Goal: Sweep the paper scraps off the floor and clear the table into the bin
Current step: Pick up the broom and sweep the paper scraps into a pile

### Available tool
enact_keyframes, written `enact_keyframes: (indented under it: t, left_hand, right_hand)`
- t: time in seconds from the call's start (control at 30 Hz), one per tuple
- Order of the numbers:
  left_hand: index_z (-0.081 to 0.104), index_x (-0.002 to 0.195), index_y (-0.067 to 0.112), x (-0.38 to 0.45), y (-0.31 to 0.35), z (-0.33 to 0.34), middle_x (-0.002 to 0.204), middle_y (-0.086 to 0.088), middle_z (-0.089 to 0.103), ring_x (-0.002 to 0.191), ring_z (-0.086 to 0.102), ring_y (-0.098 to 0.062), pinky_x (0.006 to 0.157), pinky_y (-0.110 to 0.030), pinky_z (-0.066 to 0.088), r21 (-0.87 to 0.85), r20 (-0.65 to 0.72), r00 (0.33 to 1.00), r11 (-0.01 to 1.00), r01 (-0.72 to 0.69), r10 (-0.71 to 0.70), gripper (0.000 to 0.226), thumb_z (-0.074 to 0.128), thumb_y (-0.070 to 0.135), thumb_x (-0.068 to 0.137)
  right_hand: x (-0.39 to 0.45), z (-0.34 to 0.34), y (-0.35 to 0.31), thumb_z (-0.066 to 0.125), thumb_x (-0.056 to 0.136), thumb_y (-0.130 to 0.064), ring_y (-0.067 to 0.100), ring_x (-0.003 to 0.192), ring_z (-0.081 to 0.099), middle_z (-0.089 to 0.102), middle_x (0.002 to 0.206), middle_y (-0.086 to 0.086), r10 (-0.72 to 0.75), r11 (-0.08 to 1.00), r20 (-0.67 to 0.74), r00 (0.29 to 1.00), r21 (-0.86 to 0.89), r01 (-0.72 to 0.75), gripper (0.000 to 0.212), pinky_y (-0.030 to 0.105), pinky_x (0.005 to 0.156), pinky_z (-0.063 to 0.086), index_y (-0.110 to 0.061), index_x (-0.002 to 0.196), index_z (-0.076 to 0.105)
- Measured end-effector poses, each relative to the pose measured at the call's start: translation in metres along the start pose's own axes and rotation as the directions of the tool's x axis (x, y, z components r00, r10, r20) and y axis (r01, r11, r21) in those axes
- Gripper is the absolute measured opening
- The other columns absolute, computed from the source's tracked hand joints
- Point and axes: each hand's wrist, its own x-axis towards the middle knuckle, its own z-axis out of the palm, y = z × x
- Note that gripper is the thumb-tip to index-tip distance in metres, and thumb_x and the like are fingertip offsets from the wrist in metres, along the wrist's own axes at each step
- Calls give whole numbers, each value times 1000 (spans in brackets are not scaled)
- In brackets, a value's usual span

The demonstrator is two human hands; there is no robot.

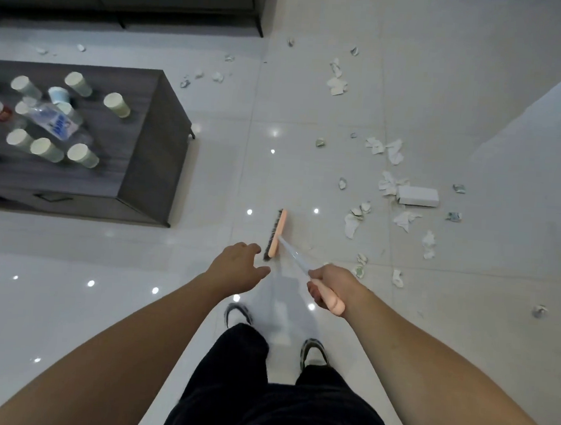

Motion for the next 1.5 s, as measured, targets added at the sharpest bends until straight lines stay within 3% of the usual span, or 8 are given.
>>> enact_keyframes:
  t: [0.2, 0.33, 0.53, 0.67, 0.93, 1.03, 1.23, 1.5]
  left_hand:
    - [43, 140, 18, 102, -27, -72, 138, -9, 47, 127, 43, -26, 100, -37, 37, 4, 25, 998, 999, -50, 50, 61, 55, 49, 90]
    - [44, 140, 17, 152, -58, -143, 136, -10, 48, 126, 44, -26, 99, -36, 37, 3, 21, 993, 993, -118, 118, 61, 56, 50, 90]
    - [43, 140, 14, 225, -107, -267, 134, -12, 49, 122, 46, -30, 99, -40, 42, 71, -64, 991, 991, -112, 117, 60, 53, 49, 92]
    - [43, 139, 13, 278, -127, -331, 135, -13, 50, 123, 47, -30, 98, -39, 42, 34, -103, 990, 995, -97, 100, 62, 53, 49, 91]
    - [41, 142, 15, 424, -142, -435, 139, -10, 47, 127, 44, -28, 100, -38, 38, -87, -115, 992, 995, 41, -51, 65, 53, 52, 90]
    - [42, 141, 13, 471, -145, -479, 135, -11, 49, 125, 45, -27, 98, -35, 38, -157, -95, 986, 980, 119, -135, 66, 55, 50, 88]
    - [45, 136, 13, 554, -156, -588, 129, -13, 51, 120, 47, -30, 95, -37, 41, -91, -145, 968, 977, 192, -204, 59, 53, 47, 89]
    - [43, 140, 13, 700, -208, -717, 137, -14, 48, 124, 46, -31, 98, -37, 41, -212, -190, 940, 946, 244, -285, 63, 55, 47, 89]
  right_hand:
    - [30, 42, -77, 56, 93, 1, 19, 52, 51, 58, 92, 18, -37, 999, -218, 975, 26, 44, 16, 18, 36, 42, -1, 108, 58]
    - [40, 106, -142, 51, 95, 2, 19, 53, 47, 53, 79, 12, 34, 998, -266, 963, 68, -17, 10, 19, 39, 39, -3, 88, 56]
    - [57, 211, -242, 49, 92, 4, 21, 47, 47, 54, 80, 13, -81, 993, -283, 956, 64, 103, 19, 20, 39, 39, -1, 108, 59]
    - [63, 250, -320, 57, 90, 4, 21, 44, 49, 54, 71, 13, -148, 989, -198, 969, -18, 147, 2, 21, 39, 40, 3, 91, 57]
    - [120, 315, -520, 61, 93, -7, 18, 34, 43, 53, 61, 13, -248, 958, -56, 967, -166, 236, 17, 18, 35, 35, 1, 79, 56]
    - [141, 335, -602, 60, 93, -6, 18, 33, 43, 53, 60, 13, -254, 943, -18, 967, -229, 244, 14, 19, 36, 35, 3, 82, 57]
    - [161, 378, -760, 63, 93, -9, 17, 44, 45, 53, 69, 12, -234, 897, 55, 971, -372, 238, 13, 19, 38, 37, 4, 95, 62]
    - [205, 492, -935, 66, 93, -9, 17, 46, 45, 53, 68, 12, -226, 804, 118, 967, -537, 253, 18, 18, 37, 37, 5, 103, 60]
